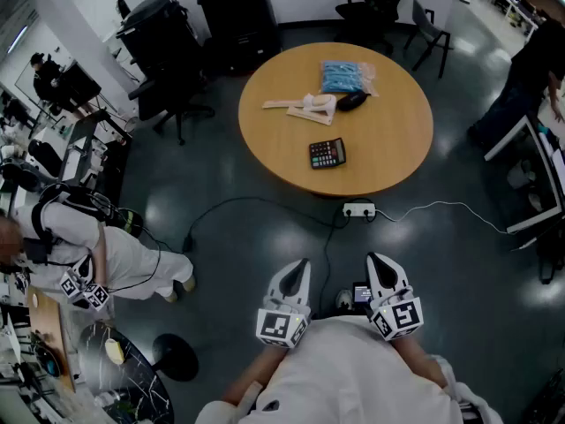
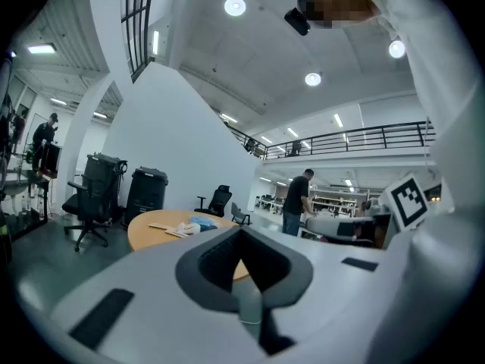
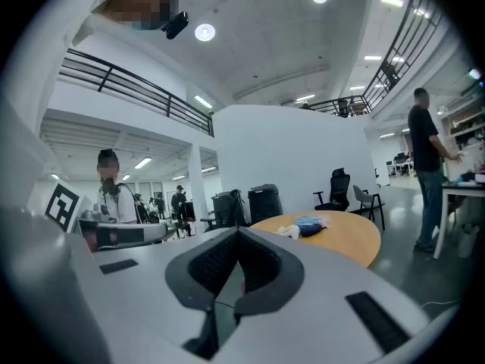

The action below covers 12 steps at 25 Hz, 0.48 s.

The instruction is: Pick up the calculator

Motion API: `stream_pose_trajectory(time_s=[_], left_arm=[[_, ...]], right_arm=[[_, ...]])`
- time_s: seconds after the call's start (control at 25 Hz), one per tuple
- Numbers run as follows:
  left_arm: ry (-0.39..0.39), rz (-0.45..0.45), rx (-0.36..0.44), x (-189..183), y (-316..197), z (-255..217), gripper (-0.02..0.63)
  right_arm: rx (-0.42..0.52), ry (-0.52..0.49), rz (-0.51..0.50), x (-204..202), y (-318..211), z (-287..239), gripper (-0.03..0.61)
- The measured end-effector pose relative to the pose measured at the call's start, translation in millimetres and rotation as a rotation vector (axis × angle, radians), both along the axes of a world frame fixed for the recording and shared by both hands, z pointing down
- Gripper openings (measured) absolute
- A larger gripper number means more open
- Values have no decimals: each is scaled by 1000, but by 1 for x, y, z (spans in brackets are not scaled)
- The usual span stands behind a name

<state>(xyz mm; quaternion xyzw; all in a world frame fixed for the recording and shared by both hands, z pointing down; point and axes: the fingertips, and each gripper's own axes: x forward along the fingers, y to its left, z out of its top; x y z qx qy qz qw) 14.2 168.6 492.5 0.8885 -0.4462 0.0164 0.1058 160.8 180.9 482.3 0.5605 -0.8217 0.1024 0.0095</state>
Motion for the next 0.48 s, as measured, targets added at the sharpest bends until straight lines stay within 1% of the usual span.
stream_pose_trajectory(time_s=[0.48], left_arm=[[14,-31,-11,4,0,1,6]], right_arm=[[-5,4,-18,8,0,0,15]])
